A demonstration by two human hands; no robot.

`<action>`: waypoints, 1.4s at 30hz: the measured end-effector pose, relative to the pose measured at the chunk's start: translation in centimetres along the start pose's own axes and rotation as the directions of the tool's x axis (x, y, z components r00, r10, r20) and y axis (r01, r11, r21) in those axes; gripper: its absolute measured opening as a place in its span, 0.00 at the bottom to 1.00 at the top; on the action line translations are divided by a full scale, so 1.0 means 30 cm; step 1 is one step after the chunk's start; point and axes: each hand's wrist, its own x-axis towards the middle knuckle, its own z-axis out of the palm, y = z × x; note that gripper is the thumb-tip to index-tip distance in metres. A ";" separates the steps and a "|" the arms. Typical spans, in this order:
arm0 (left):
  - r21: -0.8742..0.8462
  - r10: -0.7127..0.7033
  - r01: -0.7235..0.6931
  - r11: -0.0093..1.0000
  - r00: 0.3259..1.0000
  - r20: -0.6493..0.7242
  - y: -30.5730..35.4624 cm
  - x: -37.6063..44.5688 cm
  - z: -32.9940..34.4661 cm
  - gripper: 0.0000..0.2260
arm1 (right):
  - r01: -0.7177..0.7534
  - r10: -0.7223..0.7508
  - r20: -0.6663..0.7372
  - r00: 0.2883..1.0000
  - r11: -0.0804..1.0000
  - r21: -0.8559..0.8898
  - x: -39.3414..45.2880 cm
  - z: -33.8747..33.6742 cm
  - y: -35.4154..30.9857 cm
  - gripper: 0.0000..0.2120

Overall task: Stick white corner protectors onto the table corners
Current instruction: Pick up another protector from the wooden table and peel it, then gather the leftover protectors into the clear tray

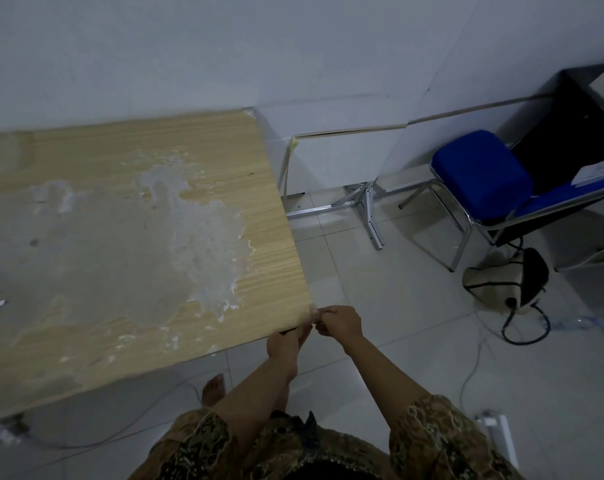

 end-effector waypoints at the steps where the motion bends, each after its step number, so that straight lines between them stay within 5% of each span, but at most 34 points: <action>1: -0.001 0.018 -0.018 1.000 1.000 0.010 0.003 -0.004 -0.001 0.16 | -0.016 0.015 0.009 1.000 0.999 0.040 -0.002 -0.001 0.001 0.06; 7: -0.059 0.014 -0.013 0.998 1.000 0.006 -0.003 -0.005 0.005 0.10 | -0.142 0.115 0.168 0.979 0.977 0.160 0.002 -0.038 -0.016 0.07; 13: -0.169 0.008 -0.004 0.986 1.000 0.025 0.007 -0.014 0.008 0.10 | -0.089 0.071 0.154 0.985 0.990 0.108 0.029 -0.022 -0.019 0.11; 18: -0.141 -0.006 0.005 0.990 1.000 -0.007 -0.006 -0.001 0.014 0.06 | 0.089 -0.085 0.025 0.996 0.960 -0.265 0.056 0.018 -0.026 0.12; 20: -0.155 -0.009 0.008 0.988 1.000 -0.003 -0.006 -0.002 0.012 0.06 | 0.118 -0.122 0.005 0.993 0.949 -0.291 0.048 0.023 -0.026 0.13; 25: -0.190 -0.014 0.021 0.982 0.999 0.038 -0.005 0.004 0.006 0.16 | -0.107 0.059 0.208 0.976 0.968 0.228 0.015 -0.025 -0.002 0.16; 28: -0.241 -0.053 0.073 0.968 0.995 0.089 -0.001 0.008 -0.002 0.17 | -0.127 0.013 0.309 0.951 0.927 0.353 0.008 -0.039 0.025 0.14; 31: -0.122 -0.041 0.049 0.991 0.997 0.072 -0.005 0.002 -0.012 0.16 | -0.030 -0.024 0.201 0.979 0.965 0.260 0.010 -0.014 0.047 0.16; 34: -0.191 -0.045 0.059 0.980 0.996 0.078 0.005 -0.009 -0.008 0.16 | -0.002 -0.016 0.108 0.994 0.986 0.165 0.023 0.001 0.041 0.15; 38: -0.275 -0.057 0.104 0.956 0.983 0.174 0.027 -0.015 -0.019 0.15 | -0.068 0.036 0.218 0.975 0.988 0.138 0.021 -0.027 0.008 0.18; 42: -0.092 -0.228 0.275 0.957 0.908 0.352 0.082 -0.032 -0.101 0.07 | 0.076 -0.062 0.127 0.990 0.991 -0.106 -0.006 -0.016 -0.028 0.17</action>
